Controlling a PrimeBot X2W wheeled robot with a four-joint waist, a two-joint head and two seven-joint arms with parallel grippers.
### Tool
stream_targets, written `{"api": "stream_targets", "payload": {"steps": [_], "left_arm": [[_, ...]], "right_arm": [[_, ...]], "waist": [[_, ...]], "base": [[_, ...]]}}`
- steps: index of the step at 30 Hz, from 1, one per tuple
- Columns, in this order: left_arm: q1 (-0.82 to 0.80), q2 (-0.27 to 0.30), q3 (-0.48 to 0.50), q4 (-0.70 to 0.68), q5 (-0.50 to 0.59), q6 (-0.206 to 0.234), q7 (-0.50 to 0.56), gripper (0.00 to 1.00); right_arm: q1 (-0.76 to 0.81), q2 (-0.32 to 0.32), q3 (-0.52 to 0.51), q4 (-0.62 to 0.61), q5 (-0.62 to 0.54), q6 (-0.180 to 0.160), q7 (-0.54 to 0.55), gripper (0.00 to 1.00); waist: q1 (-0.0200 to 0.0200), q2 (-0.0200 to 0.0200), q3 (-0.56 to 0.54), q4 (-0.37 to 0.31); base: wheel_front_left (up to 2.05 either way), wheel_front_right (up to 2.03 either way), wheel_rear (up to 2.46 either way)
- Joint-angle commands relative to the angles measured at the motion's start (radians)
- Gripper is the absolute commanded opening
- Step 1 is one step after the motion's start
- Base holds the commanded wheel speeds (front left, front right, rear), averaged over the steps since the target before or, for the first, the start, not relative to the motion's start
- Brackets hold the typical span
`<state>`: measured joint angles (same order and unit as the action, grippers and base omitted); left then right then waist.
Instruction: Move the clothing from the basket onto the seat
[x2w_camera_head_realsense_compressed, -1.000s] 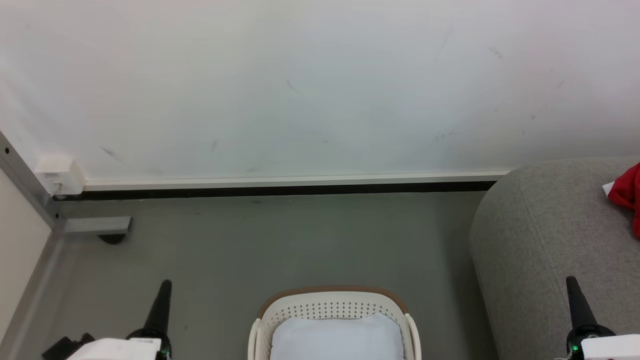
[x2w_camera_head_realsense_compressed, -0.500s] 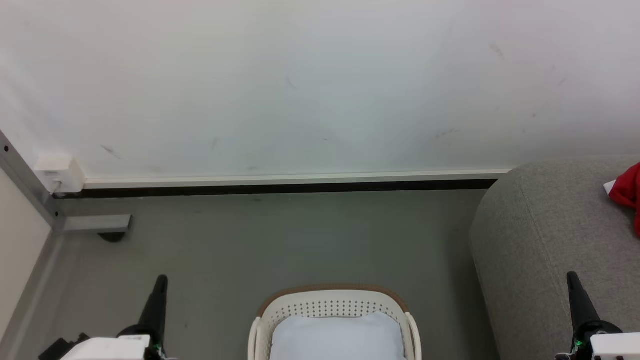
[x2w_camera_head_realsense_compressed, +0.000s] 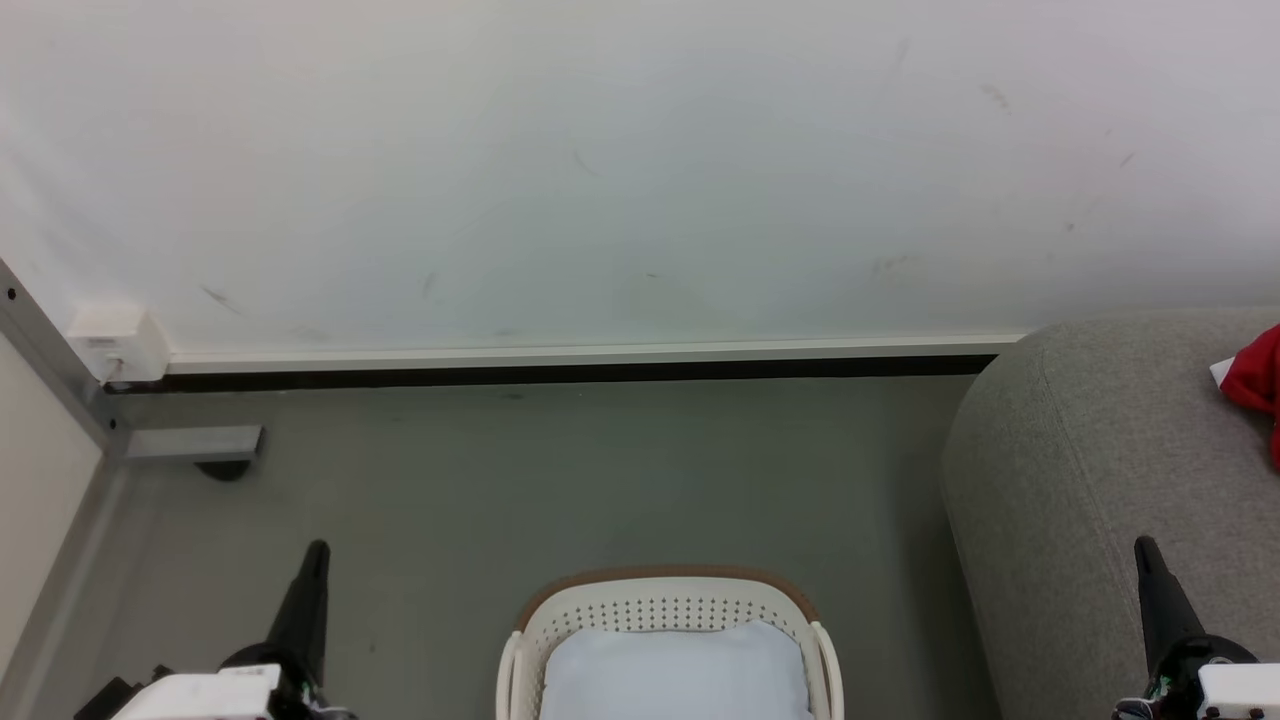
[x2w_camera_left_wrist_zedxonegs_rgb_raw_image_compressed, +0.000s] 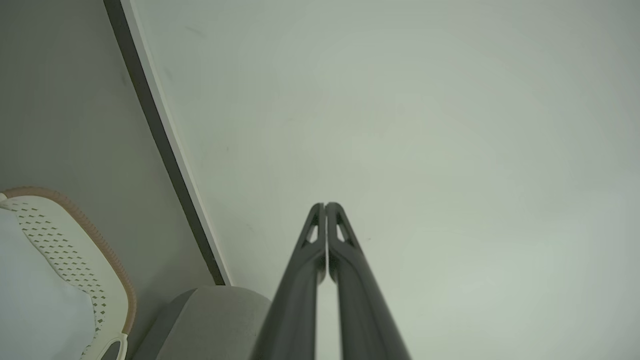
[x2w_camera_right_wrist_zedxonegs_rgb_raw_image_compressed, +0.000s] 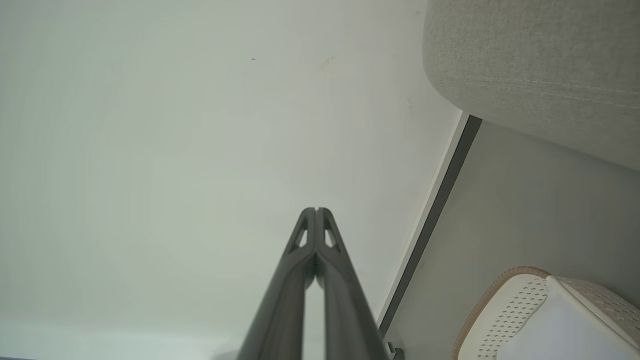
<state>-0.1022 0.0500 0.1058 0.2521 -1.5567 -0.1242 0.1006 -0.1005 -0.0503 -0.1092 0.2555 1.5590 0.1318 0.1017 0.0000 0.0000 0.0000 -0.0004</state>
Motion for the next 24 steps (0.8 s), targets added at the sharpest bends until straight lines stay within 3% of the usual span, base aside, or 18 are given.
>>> {"api": "stream_targets", "payload": {"steps": [1, 24], "left_arm": [[-0.01, 0.002, 0.006, -0.005, -0.02, -0.008, 0.005, 0.0], [-0.01, 0.001, 0.011, -0.009, -0.062, -0.009, 0.018, 0.0]], "right_arm": [[-0.013, 0.0, -0.005, -0.009, 0.016, -0.002, 0.004, 0.0], [-0.013, 0.0, -0.008, -0.015, 0.054, -0.002, 0.016, 0.0]], "waist": [[0.0, 0.0, 0.0, 0.0], [0.0, 0.0, 0.003, 0.0]], "base": [[0.0, 0.0, 0.0], [0.0, 0.0, 0.0]]}}
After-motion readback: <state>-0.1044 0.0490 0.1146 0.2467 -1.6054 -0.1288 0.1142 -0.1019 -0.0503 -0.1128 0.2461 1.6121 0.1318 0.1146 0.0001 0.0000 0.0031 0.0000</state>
